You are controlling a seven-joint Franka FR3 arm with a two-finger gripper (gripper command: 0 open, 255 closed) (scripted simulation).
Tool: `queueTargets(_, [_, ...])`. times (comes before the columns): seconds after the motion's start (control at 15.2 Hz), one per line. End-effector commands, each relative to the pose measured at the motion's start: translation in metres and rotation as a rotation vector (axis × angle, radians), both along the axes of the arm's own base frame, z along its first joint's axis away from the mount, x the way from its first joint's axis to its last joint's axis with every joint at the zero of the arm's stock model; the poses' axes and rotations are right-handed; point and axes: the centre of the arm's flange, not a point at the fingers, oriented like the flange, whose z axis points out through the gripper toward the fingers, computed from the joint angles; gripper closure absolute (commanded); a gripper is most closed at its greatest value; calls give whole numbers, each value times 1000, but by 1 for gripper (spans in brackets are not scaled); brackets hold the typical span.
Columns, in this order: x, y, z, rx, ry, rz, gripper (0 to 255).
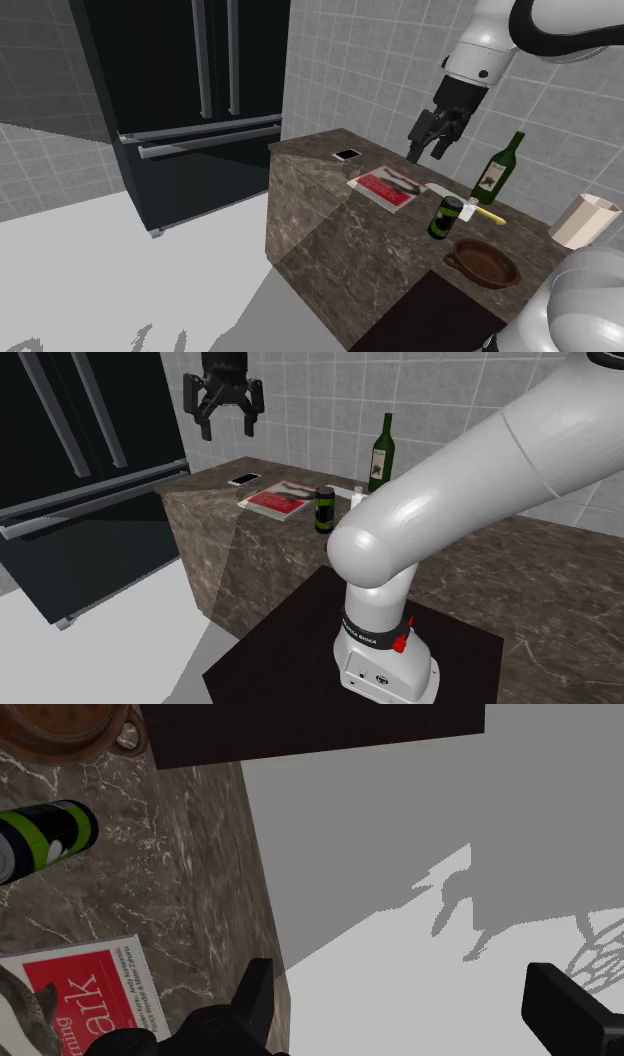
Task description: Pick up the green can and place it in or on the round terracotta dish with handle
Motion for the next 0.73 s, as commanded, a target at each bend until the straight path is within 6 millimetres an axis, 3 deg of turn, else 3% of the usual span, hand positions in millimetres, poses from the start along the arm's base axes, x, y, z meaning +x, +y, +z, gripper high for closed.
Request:
queueTargets(0.0, [0,0,0,0,0,0,0])
queueTargets(0.66, [-5,-107,-74,-14,27,44,0])
